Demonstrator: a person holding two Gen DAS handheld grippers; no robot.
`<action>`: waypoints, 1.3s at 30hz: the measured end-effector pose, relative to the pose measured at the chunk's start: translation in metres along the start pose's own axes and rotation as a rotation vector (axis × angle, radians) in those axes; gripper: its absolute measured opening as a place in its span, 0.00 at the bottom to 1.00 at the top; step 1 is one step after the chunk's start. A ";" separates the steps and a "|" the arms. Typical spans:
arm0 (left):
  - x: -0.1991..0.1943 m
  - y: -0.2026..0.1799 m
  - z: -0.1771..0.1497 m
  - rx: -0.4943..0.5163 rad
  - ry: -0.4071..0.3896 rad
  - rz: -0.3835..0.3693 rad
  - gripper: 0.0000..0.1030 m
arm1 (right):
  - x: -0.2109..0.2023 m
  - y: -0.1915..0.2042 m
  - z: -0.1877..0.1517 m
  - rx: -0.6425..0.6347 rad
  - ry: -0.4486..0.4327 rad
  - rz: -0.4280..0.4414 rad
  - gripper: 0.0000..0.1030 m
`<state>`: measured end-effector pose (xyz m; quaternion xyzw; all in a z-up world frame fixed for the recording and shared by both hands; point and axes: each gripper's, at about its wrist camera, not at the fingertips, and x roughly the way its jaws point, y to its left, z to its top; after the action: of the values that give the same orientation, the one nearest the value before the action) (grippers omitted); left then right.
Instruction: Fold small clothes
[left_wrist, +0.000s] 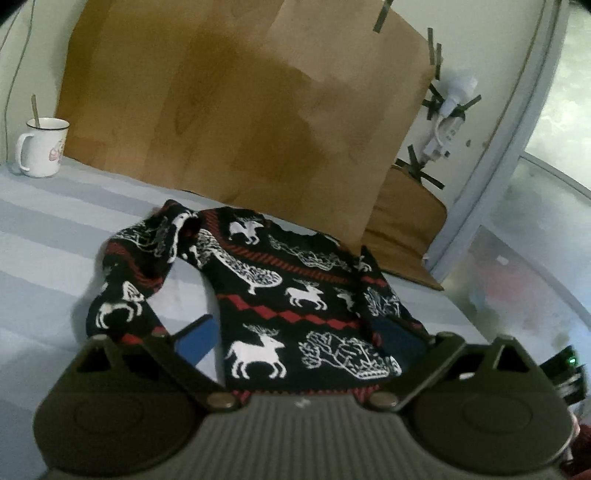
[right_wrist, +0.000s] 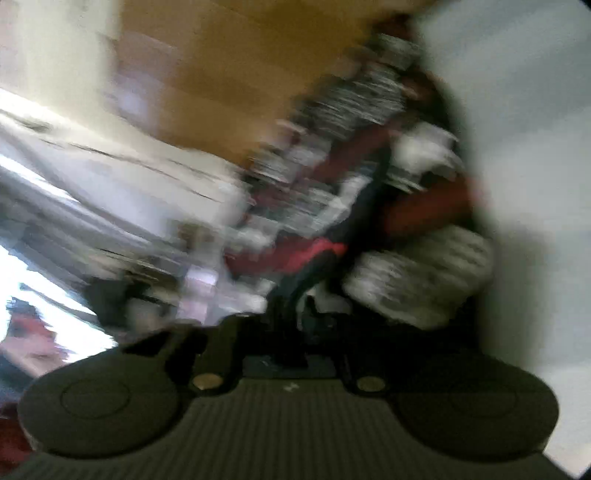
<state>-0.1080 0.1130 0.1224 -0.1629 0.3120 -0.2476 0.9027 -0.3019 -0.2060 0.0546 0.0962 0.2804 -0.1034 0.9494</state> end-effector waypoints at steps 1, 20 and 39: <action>-0.001 0.000 -0.002 0.002 0.005 -0.001 0.96 | -0.007 0.001 0.000 -0.028 -0.017 -0.045 0.26; -0.073 0.015 -0.038 -0.038 -0.109 -0.064 0.99 | 0.186 0.217 0.079 -0.572 0.080 0.118 0.44; -0.101 0.038 -0.058 -0.116 -0.151 -0.056 0.99 | 0.318 0.311 0.084 -0.532 0.114 0.197 0.11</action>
<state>-0.2014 0.1917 0.1105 -0.2417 0.2522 -0.2415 0.9053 0.0803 0.0272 -0.0134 -0.1236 0.3398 0.0723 0.9295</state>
